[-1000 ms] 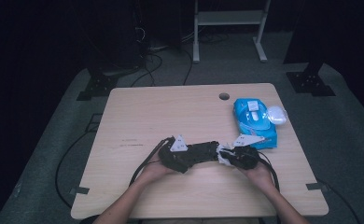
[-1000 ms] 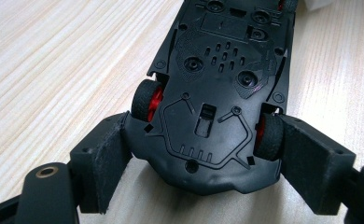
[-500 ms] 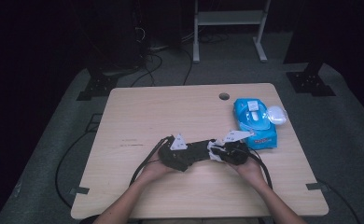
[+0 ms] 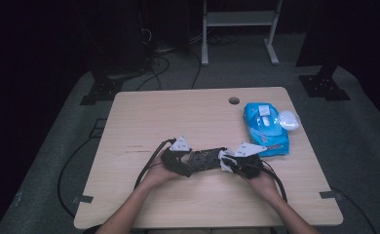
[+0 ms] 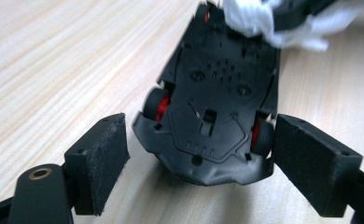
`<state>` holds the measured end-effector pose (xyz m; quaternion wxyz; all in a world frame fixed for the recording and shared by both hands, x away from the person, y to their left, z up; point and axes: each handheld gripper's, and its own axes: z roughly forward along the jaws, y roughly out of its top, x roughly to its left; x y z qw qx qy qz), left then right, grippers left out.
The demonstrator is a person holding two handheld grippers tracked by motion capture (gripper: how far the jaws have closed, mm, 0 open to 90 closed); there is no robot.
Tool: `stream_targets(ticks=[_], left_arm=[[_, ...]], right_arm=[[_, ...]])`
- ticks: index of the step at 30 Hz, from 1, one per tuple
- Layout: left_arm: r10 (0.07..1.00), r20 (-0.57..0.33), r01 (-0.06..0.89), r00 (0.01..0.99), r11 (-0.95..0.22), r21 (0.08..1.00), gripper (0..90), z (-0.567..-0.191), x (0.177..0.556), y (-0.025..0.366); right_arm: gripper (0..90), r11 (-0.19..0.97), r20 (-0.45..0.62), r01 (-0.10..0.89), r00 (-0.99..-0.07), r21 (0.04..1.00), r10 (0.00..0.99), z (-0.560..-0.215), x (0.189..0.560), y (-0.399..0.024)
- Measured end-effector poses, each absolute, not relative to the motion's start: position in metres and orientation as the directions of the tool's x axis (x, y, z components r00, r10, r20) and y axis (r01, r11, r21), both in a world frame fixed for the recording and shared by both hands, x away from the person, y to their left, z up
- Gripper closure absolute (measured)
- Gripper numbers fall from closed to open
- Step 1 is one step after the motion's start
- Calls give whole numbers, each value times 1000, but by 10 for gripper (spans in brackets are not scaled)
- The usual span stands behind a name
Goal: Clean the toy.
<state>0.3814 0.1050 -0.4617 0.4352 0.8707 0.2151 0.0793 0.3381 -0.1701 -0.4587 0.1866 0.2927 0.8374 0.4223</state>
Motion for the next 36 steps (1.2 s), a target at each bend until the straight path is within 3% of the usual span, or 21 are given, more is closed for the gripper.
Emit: stream_targets(ticks=[6, 12, 20, 21, 31, 34, 36], left_arm=[[491, -155, 400, 857, -446, 800, 191, -464, 390, 109], [489, -182, 432, 853, -467, 772, 193, -470, 391, 104], [464, -236, 459, 854, -456, 763, 291, -472, 392, 104], [462, -226, 450, 858, -462, 765, 323, -472, 391, 103], [479, -77, 342, 874, -496, 798, 316, -469, 375, 96], [481, -89, 357, 872, -501, 788, 314, -467, 377, 95], [480, -158, 410, 863, -484, 773, 314, -469, 382, 98]], right_arm=[[818, 490, -98, 285, -781, 824, 617, -461, 334, -171], [819, 509, -126, 247, -797, 825, 590, -463, 330, -172], [823, 522, -148, 217, -807, 825, 571, -464, 327, -173], [824, 525, -151, 214, -810, 824, 567, -464, 326, -173], [829, 536, -164, 194, -819, 822, 549, -464, 323, -175], [830, 539, -170, 186, -821, 822, 544, -465, 322, -175], [829, 542, -175, 185, -821, 820, 544, -465, 322, -175]])
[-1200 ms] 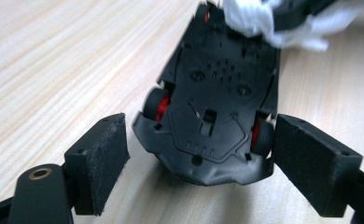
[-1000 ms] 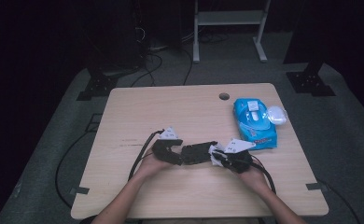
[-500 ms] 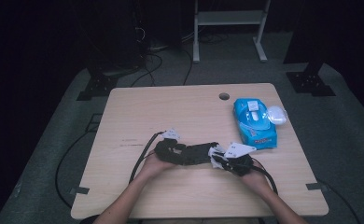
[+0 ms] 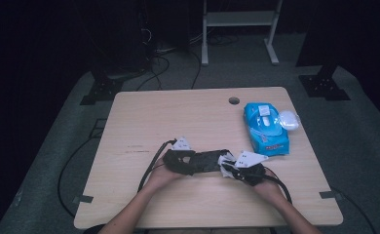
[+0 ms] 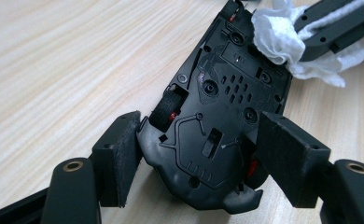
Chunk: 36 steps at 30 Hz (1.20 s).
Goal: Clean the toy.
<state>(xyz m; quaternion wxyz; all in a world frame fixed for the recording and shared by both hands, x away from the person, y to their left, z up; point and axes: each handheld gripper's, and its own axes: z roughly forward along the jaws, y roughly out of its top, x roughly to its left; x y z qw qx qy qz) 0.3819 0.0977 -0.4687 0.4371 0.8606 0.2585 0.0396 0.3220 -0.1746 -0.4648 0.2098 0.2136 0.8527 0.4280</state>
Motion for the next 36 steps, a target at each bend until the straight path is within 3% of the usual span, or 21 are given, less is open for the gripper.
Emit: stream_targets(ticks=[2, 7, 12, 16, 22, 28, 36], left_arm=[[477, -216, 453, 852, -465, 761, 338, -468, 385, 103], [485, -241, 473, 841, -442, 762, 393, -469, 387, 106], [493, -193, 436, 848, -443, 783, 396, -468, 381, 104], [491, -116, 375, 864, -472, 798, 398, -466, 375, 98], [482, -122, 374, 867, -468, 801, 397, -467, 374, 97], [493, -214, 466, 843, -473, 747, 343, -466, 382, 100], [461, -377, 578, 803, -449, 682, 389, -473, 392, 103]], right_arm=[[829, 538, -170, 184, -823, 822, 542, -465, 322, -175], [829, 535, -164, 187, -825, 824, 541, -465, 323, -176], [826, 539, -146, 209, -828, 816, 542, -462, 325, -176], [822, 549, -67, 295, -836, 782, 544, -450, 330, -177], [818, 538, -10, 343, -836, 770, 549, -450, 331, -180], [828, 545, -41, 315, -839, 777, 543, -453, 329, -179], [838, 526, -63, 289, -831, 800, 553, -458, 324, -181]])
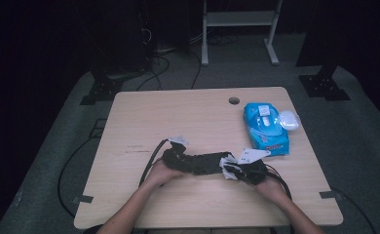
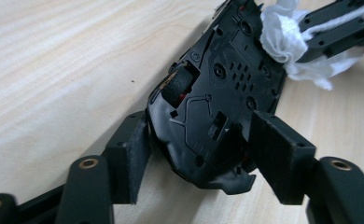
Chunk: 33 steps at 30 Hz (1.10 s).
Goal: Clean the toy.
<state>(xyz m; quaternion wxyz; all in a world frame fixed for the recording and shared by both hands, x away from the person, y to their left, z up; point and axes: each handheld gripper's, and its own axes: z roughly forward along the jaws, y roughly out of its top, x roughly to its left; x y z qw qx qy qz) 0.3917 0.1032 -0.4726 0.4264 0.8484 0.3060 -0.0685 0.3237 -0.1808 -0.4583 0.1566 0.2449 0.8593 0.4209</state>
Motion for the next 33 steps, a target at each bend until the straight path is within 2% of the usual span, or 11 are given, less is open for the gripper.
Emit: stream_targets(ticks=[7, 8, 9, 10, 14, 16, 18, 20, 21, 29, 33], left_arm=[[466, -305, 519, 831, -452, 725, 391, -471, 385, 102], [469, -235, 466, 851, -470, 749, 392, -469, 380, 99], [469, -235, 466, 851, -470, 749, 393, -469, 380, 99], [472, -168, 417, 866, -493, 764, 393, -467, 374, 96], [474, -49, 326, 879, -525, 787, 402, -465, 362, 92], [475, -6, 285, 880, -518, 807, 432, -462, 356, 92], [443, 13, 246, 896, -522, 817, 534, -460, 353, 92], [417, 48, 220, 908, -570, 792, 506, -462, 350, 87], [400, 66, 199, 914, -585, 786, 506, -464, 348, 84], [372, 44, 186, 927, -559, 808, 431, -463, 359, 72], [364, 53, 174, 930, -563, 808, 568, -466, 358, 71]], right_arm=[[844, 515, -72, 263, -838, 816, 541, -461, 322, -184], [844, 516, -77, 257, -838, 817, 540, -462, 322, -185], [844, 516, -77, 257, -838, 817, 540, -462, 322, -185], [845, 512, -76, 257, -837, 820, 542, -462, 321, -185], [845, 506, -62, 264, -840, 821, 539, -463, 319, -188], [846, 508, -51, 272, -844, 817, 533, -464, 318, -189], [845, 528, -54, 277, -848, 802, 527, -465, 317, -189], [839, 604, -52, 319, -856, 730, 515, -478, 318, -185], [838, 581, -45, 315, -853, 750, 520, -479, 317, -187], [836, 512, -16, 333, -827, 792, 561, -467, 321, -198], [834, 477, 12, 331, -830, 814, 557, -462, 319, -198]])
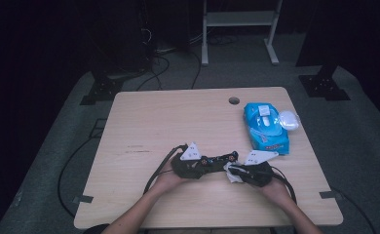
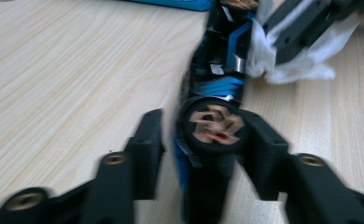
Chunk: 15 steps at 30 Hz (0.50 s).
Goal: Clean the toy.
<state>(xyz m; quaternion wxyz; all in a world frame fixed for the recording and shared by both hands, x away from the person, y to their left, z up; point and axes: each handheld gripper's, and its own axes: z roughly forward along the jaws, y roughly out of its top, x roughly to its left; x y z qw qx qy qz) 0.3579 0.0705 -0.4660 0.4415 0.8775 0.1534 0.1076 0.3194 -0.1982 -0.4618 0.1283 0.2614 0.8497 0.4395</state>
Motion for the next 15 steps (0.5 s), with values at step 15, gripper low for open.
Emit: stream_targets(ticks=[15], left_arm=[[355, 97, 131, 930, -565, 815, 646, -465, 357, 79]], right_arm=[[826, 369, 53, 290, -843, 883, 536, -421, 339, -131]])
